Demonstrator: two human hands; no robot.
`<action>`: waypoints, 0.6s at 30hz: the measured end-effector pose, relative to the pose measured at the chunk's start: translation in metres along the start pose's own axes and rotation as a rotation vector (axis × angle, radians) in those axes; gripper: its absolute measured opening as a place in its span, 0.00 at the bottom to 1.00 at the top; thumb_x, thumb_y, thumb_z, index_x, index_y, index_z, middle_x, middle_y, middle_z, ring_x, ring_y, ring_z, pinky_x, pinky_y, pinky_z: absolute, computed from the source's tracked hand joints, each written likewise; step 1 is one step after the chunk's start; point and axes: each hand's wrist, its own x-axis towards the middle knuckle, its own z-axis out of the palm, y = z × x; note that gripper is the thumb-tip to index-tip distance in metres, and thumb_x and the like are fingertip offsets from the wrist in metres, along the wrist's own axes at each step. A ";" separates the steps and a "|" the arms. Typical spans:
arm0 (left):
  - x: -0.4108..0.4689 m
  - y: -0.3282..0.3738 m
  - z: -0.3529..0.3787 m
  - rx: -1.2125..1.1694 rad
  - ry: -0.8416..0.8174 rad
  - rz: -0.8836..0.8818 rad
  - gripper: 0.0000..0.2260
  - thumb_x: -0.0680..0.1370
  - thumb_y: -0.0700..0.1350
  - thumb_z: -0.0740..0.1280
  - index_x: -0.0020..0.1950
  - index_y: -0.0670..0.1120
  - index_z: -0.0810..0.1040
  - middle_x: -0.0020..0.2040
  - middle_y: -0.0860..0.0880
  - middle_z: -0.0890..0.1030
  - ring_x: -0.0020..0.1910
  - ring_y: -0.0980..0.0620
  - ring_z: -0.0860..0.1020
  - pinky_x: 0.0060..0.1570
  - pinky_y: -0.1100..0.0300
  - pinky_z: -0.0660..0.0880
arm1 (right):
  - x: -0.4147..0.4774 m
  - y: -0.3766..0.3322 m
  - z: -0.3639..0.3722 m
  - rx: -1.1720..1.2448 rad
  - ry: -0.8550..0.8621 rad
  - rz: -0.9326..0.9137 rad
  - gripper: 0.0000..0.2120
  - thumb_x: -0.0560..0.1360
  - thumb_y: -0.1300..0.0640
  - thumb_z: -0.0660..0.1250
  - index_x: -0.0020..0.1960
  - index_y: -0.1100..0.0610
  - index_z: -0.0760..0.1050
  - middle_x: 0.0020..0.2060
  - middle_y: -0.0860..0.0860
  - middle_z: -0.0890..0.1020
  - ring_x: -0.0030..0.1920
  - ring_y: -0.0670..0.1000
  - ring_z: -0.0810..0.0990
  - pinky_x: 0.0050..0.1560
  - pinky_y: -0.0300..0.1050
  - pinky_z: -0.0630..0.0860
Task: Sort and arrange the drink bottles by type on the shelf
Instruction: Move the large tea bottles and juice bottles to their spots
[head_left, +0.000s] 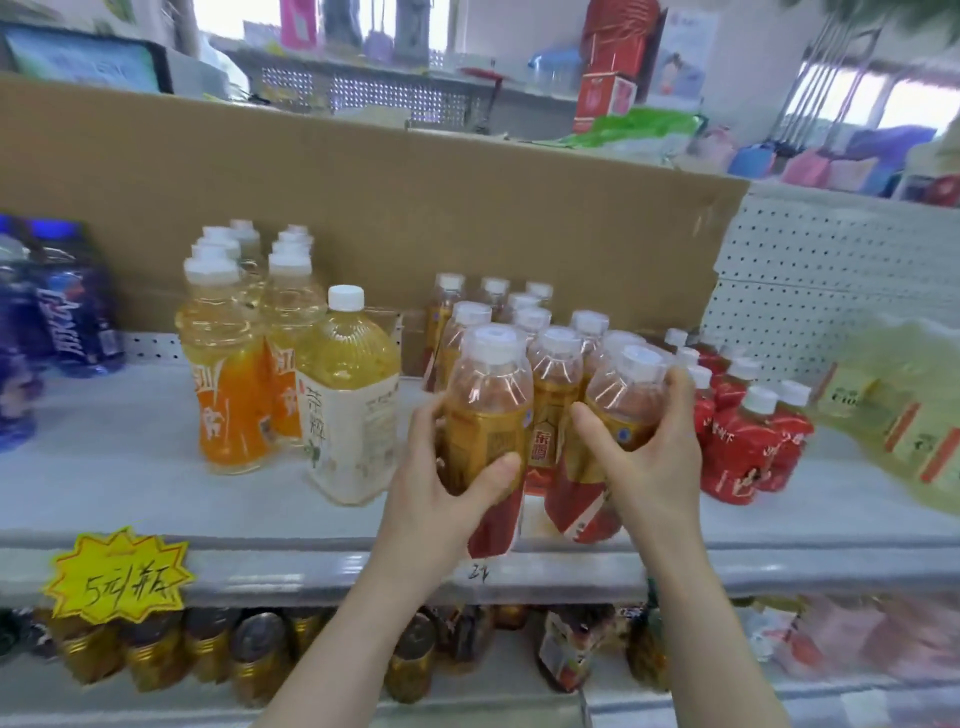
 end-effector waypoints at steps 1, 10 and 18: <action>0.005 -0.005 0.011 0.028 0.033 0.009 0.30 0.71 0.55 0.75 0.69 0.57 0.67 0.60 0.59 0.78 0.57 0.66 0.76 0.56 0.68 0.75 | 0.004 0.008 0.003 -0.008 -0.012 -0.026 0.33 0.73 0.54 0.78 0.72 0.49 0.66 0.63 0.43 0.78 0.64 0.38 0.76 0.66 0.36 0.72; 0.026 -0.046 0.062 0.199 0.172 0.046 0.35 0.74 0.64 0.68 0.75 0.53 0.59 0.76 0.53 0.54 0.75 0.61 0.57 0.63 0.83 0.55 | 0.030 0.056 0.022 -0.097 -0.060 -0.100 0.35 0.74 0.51 0.76 0.75 0.57 0.65 0.73 0.50 0.63 0.74 0.44 0.62 0.71 0.25 0.56; 0.059 -0.060 0.063 0.287 0.189 0.019 0.40 0.73 0.63 0.70 0.77 0.49 0.56 0.77 0.50 0.56 0.75 0.59 0.57 0.64 0.79 0.54 | 0.060 0.077 0.034 -0.039 -0.033 -0.135 0.33 0.74 0.52 0.74 0.74 0.61 0.66 0.67 0.53 0.69 0.66 0.39 0.64 0.66 0.23 0.57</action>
